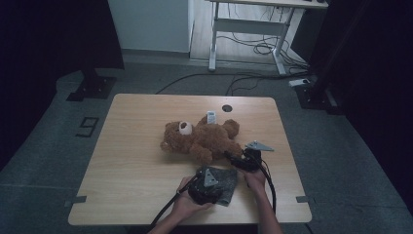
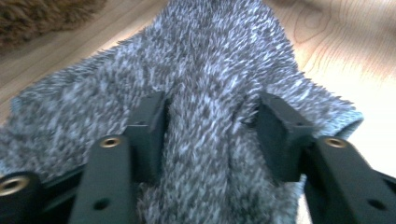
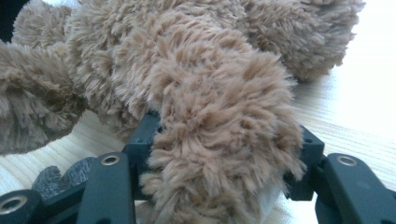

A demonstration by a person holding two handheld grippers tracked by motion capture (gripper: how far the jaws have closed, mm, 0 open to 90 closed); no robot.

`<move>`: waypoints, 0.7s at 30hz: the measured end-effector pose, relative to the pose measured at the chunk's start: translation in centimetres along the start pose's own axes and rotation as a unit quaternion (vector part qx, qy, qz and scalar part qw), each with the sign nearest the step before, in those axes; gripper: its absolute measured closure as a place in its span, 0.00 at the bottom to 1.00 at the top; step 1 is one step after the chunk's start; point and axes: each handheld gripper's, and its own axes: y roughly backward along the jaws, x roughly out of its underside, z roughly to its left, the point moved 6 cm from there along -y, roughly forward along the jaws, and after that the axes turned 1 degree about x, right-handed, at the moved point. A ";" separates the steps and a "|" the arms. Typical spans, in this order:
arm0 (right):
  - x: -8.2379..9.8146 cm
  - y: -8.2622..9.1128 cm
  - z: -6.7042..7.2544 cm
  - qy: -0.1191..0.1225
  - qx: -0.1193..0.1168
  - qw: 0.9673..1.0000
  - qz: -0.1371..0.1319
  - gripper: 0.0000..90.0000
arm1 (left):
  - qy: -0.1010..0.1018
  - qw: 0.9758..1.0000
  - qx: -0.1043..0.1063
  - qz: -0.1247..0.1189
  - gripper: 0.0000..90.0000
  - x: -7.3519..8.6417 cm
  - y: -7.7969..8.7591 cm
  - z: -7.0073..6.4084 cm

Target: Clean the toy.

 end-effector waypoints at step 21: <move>0.4 0.5 0.3 0.001 -0.003 1.000 0.011 0.49 | 0.059 0.996 0.004 -0.060 0.80 2.2 6.6 4.2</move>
